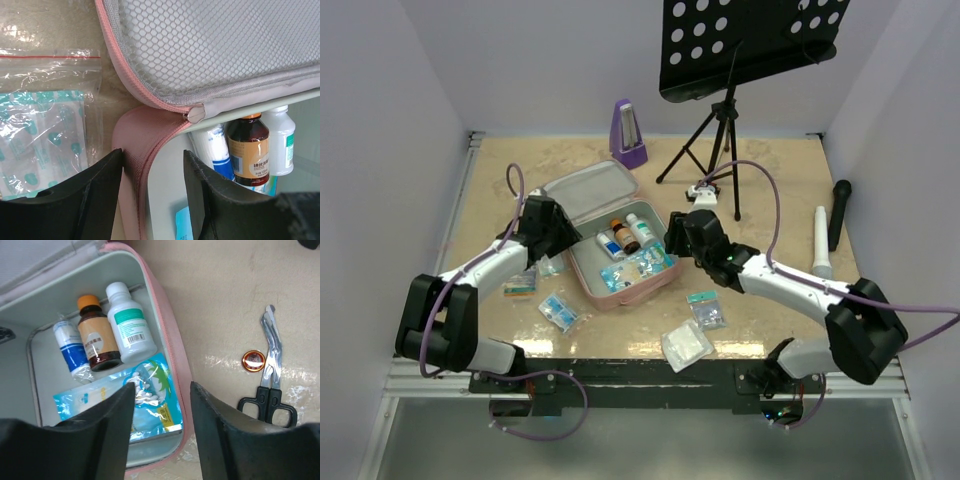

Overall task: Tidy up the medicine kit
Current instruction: Adjust the medicine box at the center of the board.

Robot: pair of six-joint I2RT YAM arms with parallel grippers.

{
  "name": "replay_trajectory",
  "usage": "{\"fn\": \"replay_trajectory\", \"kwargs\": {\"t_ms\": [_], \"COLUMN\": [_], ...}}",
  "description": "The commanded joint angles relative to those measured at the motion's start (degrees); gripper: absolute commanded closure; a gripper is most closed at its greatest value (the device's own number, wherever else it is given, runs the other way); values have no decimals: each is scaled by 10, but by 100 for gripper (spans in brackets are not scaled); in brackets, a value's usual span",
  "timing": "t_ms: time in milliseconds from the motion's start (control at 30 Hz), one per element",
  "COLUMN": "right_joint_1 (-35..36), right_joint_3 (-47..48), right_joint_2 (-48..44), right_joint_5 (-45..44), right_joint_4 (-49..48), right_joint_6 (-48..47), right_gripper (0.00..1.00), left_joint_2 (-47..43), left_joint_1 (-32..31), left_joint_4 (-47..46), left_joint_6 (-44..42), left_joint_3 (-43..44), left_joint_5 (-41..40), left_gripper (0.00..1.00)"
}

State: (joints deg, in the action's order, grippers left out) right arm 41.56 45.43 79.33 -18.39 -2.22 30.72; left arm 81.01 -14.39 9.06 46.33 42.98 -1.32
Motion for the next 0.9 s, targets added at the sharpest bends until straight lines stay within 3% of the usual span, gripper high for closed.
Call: {"fn": "replay_trajectory", "kwargs": {"t_ms": [0,167,433,600,867], "right_joint_1": [2,2,3,3,21], "right_joint_3": [29,41,-55,-84,-78], "right_joint_2": [-51,-80,-152,-204,-248], "right_joint_5": [-33,-60,-32,-9,121], "right_joint_4": [21,91,116,114,86], "right_joint_6": [8,7,101,123,24], "right_gripper": [45,40,40,41,43], "left_joint_2": [-18,-47,-137,-152,-203], "left_joint_1": [-4,-3,-2,-3,-3], "left_joint_4": [-26,-5,9,9,47], "left_joint_6": [-2,-11,3,17,30], "left_joint_3": [36,55,-3,-39,-61], "left_joint_5": [-9,-22,-33,-11,-49], "left_gripper": [44,41,34,37,41]}}
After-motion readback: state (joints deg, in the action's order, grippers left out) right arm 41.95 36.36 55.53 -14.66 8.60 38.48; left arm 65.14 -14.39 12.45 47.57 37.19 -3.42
